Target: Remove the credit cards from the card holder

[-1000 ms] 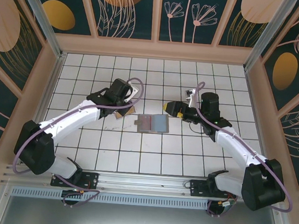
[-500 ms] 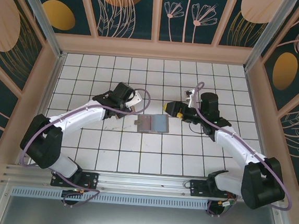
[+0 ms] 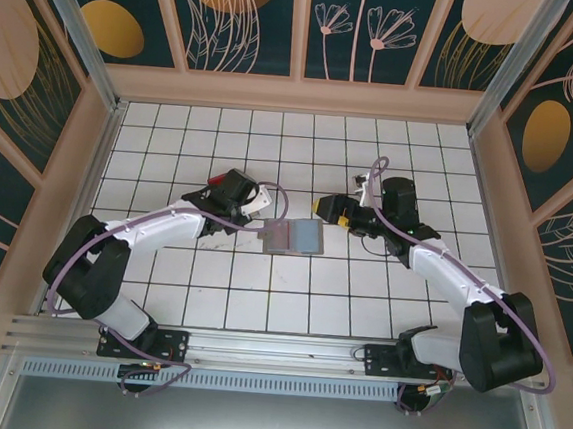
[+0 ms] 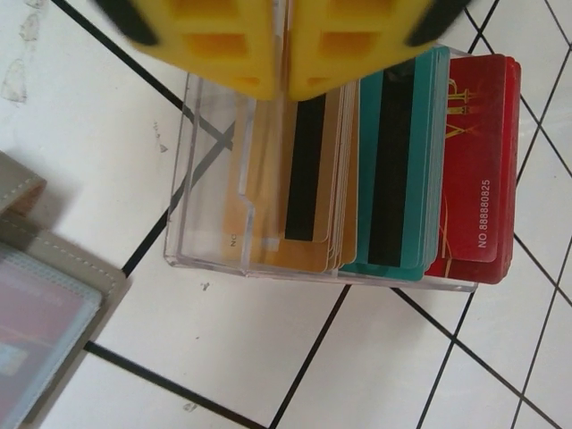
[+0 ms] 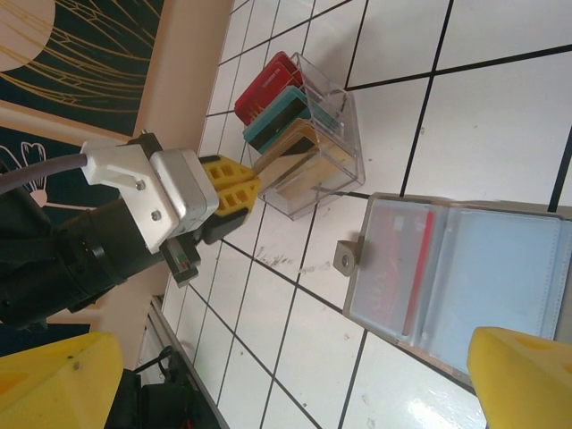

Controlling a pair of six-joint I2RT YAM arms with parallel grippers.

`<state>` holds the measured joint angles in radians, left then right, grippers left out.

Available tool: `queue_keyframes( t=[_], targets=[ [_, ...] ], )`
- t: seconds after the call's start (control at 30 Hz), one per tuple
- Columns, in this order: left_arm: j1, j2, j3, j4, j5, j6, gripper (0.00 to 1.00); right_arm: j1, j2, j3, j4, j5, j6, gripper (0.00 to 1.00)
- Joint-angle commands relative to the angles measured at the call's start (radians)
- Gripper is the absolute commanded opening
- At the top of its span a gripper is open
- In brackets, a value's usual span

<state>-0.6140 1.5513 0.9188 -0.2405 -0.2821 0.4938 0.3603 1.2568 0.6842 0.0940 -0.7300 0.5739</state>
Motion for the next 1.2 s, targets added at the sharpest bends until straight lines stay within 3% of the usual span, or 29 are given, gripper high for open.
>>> queue_keyframes(
  t=[0.0, 0.37, 0.43, 0.53, 0.67, 0.8, 1.0, 1.17],
  targets=[
    [0.002, 0.007, -0.021, 0.05, -0.067, 0.017, 0.27, -0.007, 0.003, 0.019, 0.026, -0.009, -0.024, 0.99],
    [0.006, -0.006, -0.008, 0.113, -0.16, -0.021, 0.3, -0.007, 0.004, -0.003, 0.045, -0.009, -0.007, 0.99],
    [0.011, -0.014, 0.019, 0.115, -0.176, -0.084, 0.34, -0.006, 0.009, -0.003, 0.03, 0.005, -0.012, 0.99],
    [0.012, -0.014, 0.097, 0.074, -0.193, -0.199, 0.5, 0.002, 0.023, 0.005, -0.008, 0.047, -0.034, 0.99],
    [0.012, -0.004, 0.202, -0.023, -0.195, -0.387, 0.54, 0.021, 0.058, 0.021, -0.068, 0.121, -0.06, 0.96],
    [0.013, 0.013, 0.303, -0.166, -0.172, -0.603, 0.48, 0.037, 0.112, 0.03, -0.109, 0.189, -0.077, 0.75],
    [0.012, -0.045, 0.283, -0.208, 0.069, -0.887, 0.47, 0.057, 0.207, 0.027, -0.143, 0.288, -0.075, 0.28],
    [0.012, -0.107, 0.144, -0.096, 0.266, -1.134, 0.49, 0.064, 0.271, 0.025, -0.14, 0.321, -0.074, 0.14]
  ],
)
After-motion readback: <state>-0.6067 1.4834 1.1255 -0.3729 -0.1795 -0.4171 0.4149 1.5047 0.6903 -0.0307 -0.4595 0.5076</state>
